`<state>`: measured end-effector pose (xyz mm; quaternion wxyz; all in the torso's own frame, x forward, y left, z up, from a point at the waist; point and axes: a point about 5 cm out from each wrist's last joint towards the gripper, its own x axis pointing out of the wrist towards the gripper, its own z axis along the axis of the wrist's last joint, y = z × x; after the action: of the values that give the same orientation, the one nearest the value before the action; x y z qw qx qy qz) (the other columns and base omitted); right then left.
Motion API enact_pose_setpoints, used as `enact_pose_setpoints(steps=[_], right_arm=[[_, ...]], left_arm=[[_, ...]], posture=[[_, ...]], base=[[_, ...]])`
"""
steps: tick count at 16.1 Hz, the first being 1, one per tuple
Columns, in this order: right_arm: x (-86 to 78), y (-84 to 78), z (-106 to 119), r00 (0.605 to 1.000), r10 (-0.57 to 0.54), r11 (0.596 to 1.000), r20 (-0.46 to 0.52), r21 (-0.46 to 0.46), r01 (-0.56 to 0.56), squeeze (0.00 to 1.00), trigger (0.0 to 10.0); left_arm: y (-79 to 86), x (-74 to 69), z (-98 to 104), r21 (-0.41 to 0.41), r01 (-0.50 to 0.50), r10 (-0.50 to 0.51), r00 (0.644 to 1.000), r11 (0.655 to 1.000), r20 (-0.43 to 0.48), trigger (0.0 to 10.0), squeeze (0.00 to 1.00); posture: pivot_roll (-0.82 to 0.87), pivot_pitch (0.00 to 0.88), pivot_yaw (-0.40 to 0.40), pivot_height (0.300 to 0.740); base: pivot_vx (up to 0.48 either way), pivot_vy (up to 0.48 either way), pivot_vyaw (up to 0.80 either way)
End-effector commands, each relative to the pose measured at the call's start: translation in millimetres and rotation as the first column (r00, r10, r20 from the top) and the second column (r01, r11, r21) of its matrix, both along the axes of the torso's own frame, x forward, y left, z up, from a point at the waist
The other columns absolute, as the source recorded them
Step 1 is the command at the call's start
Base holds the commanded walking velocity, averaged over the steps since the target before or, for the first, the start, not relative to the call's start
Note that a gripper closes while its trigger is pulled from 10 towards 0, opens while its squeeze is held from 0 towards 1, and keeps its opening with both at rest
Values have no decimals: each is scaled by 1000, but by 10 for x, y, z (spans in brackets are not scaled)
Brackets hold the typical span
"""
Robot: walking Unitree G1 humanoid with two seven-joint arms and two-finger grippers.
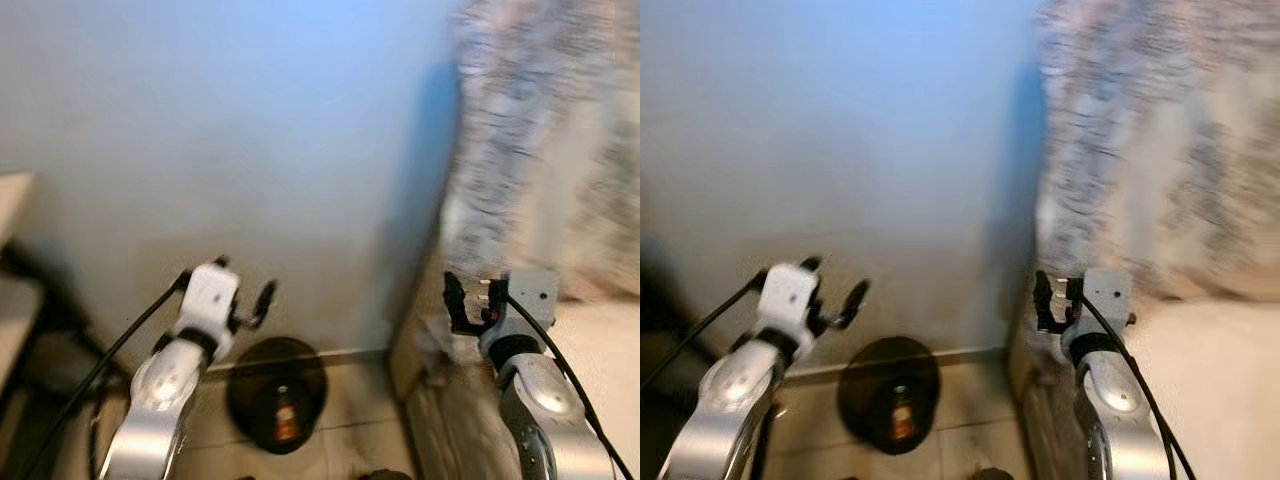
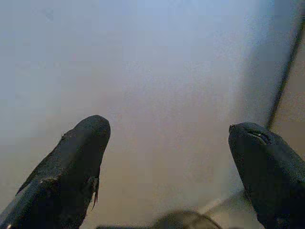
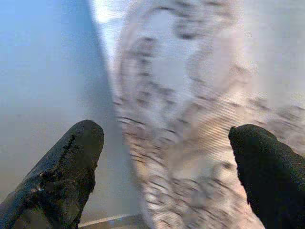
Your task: Clean up the room
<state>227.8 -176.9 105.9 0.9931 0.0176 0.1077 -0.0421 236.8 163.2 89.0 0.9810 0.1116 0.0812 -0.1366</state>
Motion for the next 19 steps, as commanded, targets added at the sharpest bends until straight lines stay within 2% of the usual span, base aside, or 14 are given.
enact_pose_setpoints(steps=[1, 2, 4, 7, 9, 11, 19], right_arm=[[-21, 5, 36, 1000, -18, 1000, 15, 8, 18, 0, 10000], [-30, -5, 45, 999, -33, 999, 18, 7, 33, 0, 10000], [-45, -18, 28, 999, -48, 999, 14, 6, 48, 0, 10000], [-33, 35, 1, 998, -57, 998, -17, 20, 58, 0, 10000], [-11, 67, -10, 999, -39, 998, -23, 42, 40, 0, 10000], [3, 103, -4, 1000, 3, 999, -16, 44, -2, 0, 10000], [65, 131, 55, 1000, 11, 994, 22, 109, -13, 0, 10000]], left_arm=[[20, -42, 69, -2, -37, 37, 999, 999, 12, 10000, 1000], [22, -84, 96, -38, -73, 73, 997, 997, 5, 10000, 1000], [27, -102, 95, -9, -58, 58, 998, 998, 5, 10000, 1000], [106, -109, 98, -52, -120, 120, 993, 991, -16, 10000, 1000], [108, -107, 86, -78, -118, 116, 993, 990, -35, 10000, 1000], [114, -100, 85, -77, -114, 111, 993, 990, -38, 10000, 1000], [131, -12, 186, -62, -113, 113, 994, 992, -3, 10000, 1000]], posture=[[-80, 0, 43, 740], [-67, 0, 37, 740], [-61, 0, 37, 740], [-34, 0, 27, 740], [-26, 0, 20, 740], [-28, 0, 22, 740], [-14, 0, 14, 740]], base=[[0, 0, -800], [0, 0, -800], [0, 0, -800], [0, 0, -800], [0, 0, -800], [0, 0, -800], [0, 0, -800]])
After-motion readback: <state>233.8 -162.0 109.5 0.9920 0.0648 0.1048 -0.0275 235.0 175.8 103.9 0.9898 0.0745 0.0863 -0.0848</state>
